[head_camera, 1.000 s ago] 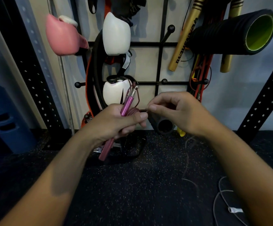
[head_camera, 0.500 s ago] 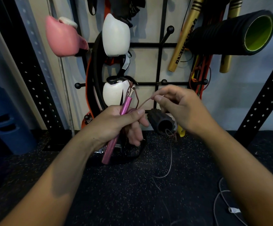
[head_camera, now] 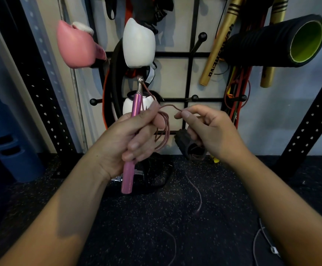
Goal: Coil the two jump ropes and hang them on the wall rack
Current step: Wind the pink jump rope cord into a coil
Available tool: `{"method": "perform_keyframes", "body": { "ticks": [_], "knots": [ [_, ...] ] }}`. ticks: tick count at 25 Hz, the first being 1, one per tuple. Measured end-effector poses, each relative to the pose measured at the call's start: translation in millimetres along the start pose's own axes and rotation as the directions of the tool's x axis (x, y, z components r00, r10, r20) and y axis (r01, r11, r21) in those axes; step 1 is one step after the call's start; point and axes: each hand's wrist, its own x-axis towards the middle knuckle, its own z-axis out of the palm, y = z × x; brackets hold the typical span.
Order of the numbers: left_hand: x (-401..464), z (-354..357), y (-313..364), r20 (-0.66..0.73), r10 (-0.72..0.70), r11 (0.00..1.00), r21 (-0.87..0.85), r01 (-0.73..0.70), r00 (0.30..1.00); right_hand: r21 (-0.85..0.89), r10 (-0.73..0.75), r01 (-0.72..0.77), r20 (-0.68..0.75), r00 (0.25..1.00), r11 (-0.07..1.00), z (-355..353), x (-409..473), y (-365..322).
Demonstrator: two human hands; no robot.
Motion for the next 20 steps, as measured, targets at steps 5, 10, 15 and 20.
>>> {"method": "perform_keyframes", "body": {
  "ticks": [5, 10, 15, 20],
  "knots": [
    [7.2, 12.7, 5.3, -0.180, 0.173, 0.878, -0.417, -0.234, 0.968, 0.042, 0.197, -0.206, 0.161, 0.967, 0.978, 20.8, -11.9, 7.6],
    [13.1, -7.9, -8.2, -0.399, 0.331, 0.914, 0.359, -0.187, 0.855, -0.214, 0.251, -0.147, 0.629, 0.736, 0.966, 38.4, -31.4, -14.0],
    [5.7, -14.4, -22.2, -0.244, -0.020, 0.500, 0.837, 0.221, 0.970, -0.458, 0.078, 0.110, 0.372, 0.925, 0.882, 2.0, -14.1, -33.3],
    [5.8, -10.6, -14.9, -0.195, -0.141, 0.674, 0.700, 0.238, 0.971, -0.450, -0.069, 0.147, 0.184, 0.980, 0.881, -8.1, -7.4, -17.3]
  ]
}}
